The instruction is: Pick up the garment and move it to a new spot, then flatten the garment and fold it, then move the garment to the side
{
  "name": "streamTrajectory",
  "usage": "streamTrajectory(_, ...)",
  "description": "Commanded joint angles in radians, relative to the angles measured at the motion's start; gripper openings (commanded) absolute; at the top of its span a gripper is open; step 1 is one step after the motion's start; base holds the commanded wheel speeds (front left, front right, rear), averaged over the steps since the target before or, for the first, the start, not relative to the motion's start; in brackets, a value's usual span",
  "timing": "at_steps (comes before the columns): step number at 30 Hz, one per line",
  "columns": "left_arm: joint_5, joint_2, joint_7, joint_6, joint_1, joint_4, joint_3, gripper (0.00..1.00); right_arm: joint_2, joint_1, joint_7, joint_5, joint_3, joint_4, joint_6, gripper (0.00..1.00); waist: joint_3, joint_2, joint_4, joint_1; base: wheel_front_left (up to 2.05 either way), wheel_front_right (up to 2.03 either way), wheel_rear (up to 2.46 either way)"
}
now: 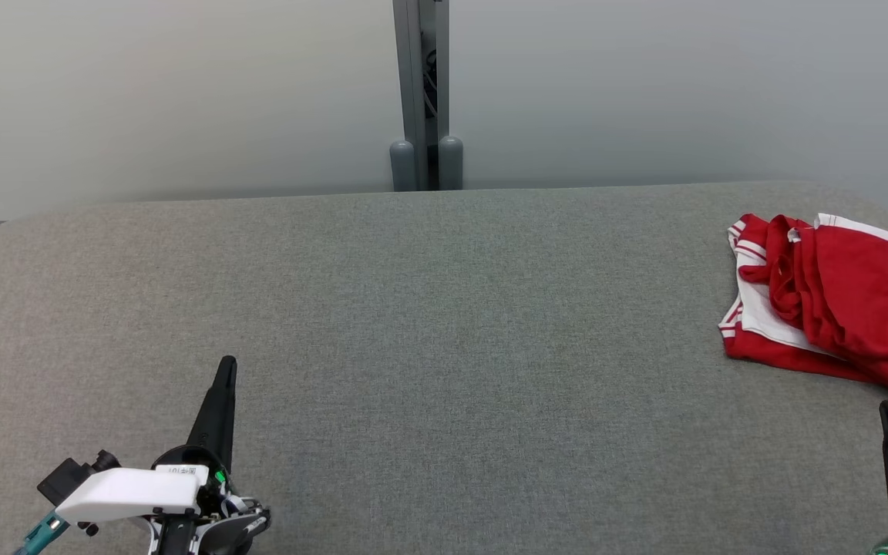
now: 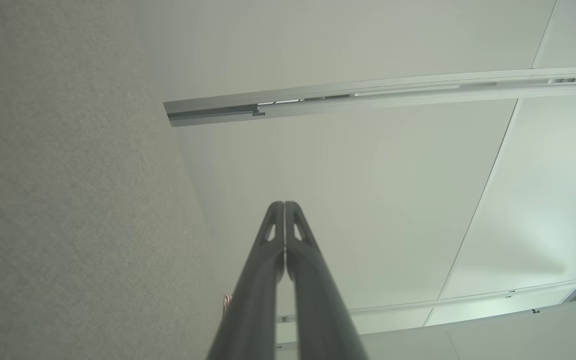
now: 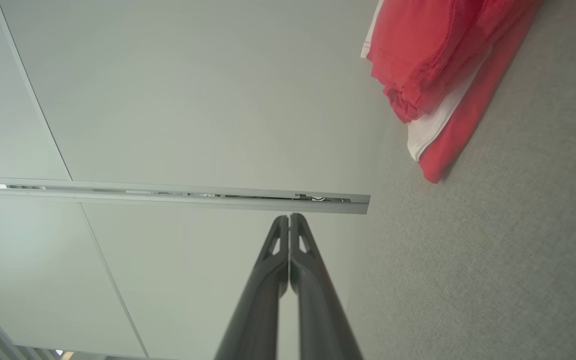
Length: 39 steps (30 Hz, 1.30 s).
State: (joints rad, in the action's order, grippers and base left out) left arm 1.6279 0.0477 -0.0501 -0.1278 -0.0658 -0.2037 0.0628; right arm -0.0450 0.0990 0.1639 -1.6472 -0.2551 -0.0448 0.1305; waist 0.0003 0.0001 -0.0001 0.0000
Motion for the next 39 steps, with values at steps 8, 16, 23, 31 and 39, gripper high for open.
streamTrajectory(8,0.003,0.005,-0.002,-0.007,-0.013,0.004,-0.004,0.0,-0.01,0.008,0.005,-0.005,-0.005,0.007,0.0,0.0,0.0,-0.0001,0.0,0.0,0.0,0.0,0.0)
streamTrajectory(16,0.003,0.005,-0.002,-0.007,-0.013,0.004,-0.004,0.0,-0.01,0.008,0.005,-0.005,-0.005,0.007,0.0,0.0,0.0,-0.0001,0.0,0.0,0.0,0.0,0.0)
streamTrajectory(23,0.003,0.005,-0.002,-0.007,-0.013,0.004,-0.004,0.0,-0.01,0.008,0.005,-0.005,-0.005,0.007,0.0,0.0,0.0,-0.0001,0.0,0.0,0.0,0.0,0.0)
streamTrajectory(31,0.003,0.005,-0.002,-0.007,-0.013,0.005,-0.004,0.0,-0.01,0.008,0.004,-0.005,-0.005,0.007,0.0,0.0,0.0,-0.0001,0.0,0.0,0.0,0.0,0.0)
streamTrajectory(39,0.003,0.005,-0.002,-0.007,-0.013,0.005,-0.004,0.0,-0.01,0.008,0.004,-0.005,-0.005,0.007,0.0,0.0,0.0,-0.0001,0.0,0.0,0.0,0.0,0.0)
